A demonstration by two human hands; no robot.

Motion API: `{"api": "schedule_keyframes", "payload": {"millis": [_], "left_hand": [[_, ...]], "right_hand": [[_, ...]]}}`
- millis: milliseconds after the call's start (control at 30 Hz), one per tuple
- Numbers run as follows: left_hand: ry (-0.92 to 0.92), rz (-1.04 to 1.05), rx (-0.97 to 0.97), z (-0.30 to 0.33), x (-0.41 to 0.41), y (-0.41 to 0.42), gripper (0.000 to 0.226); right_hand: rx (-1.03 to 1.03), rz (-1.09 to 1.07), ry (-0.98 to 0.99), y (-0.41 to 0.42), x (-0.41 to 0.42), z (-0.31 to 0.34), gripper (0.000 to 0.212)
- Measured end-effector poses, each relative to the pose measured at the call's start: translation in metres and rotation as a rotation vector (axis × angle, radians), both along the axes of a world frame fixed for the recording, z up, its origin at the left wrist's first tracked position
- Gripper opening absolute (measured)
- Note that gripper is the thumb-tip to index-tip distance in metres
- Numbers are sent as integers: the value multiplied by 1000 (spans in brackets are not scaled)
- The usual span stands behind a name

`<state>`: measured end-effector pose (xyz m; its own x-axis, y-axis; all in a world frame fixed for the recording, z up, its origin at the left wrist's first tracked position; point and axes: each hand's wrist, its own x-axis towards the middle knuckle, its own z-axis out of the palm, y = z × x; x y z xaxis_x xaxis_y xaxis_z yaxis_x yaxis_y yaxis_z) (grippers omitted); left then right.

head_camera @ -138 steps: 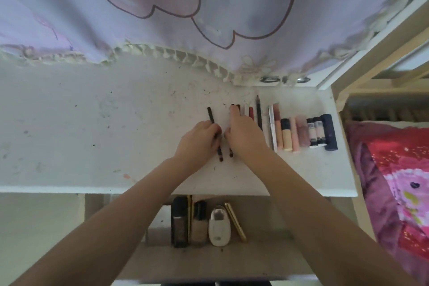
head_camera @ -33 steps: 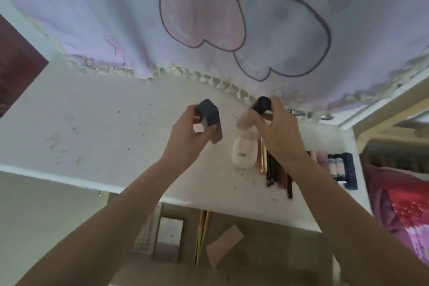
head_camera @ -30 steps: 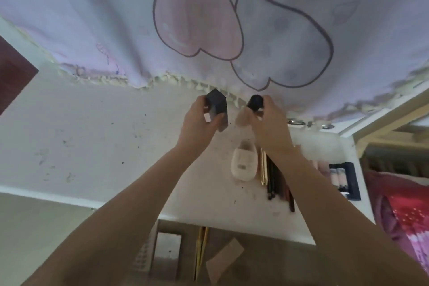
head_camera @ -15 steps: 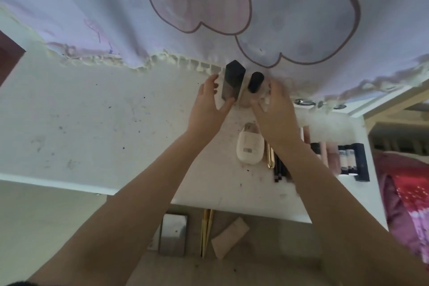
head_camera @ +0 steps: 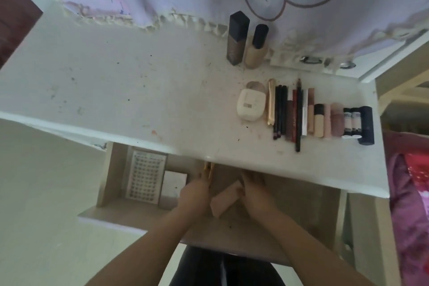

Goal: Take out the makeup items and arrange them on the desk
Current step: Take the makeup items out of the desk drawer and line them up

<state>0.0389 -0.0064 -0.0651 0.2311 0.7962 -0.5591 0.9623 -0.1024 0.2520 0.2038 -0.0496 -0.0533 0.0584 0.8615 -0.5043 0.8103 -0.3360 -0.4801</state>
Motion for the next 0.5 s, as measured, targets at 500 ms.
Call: {"api": "schedule_keyframes", "payload": {"millis": [500], "left_hand": [[-135, -132, -35, 29, 11, -14, 17]], "right_hand": [[-137, 497, -234, -27, 4, 12, 31]]}}
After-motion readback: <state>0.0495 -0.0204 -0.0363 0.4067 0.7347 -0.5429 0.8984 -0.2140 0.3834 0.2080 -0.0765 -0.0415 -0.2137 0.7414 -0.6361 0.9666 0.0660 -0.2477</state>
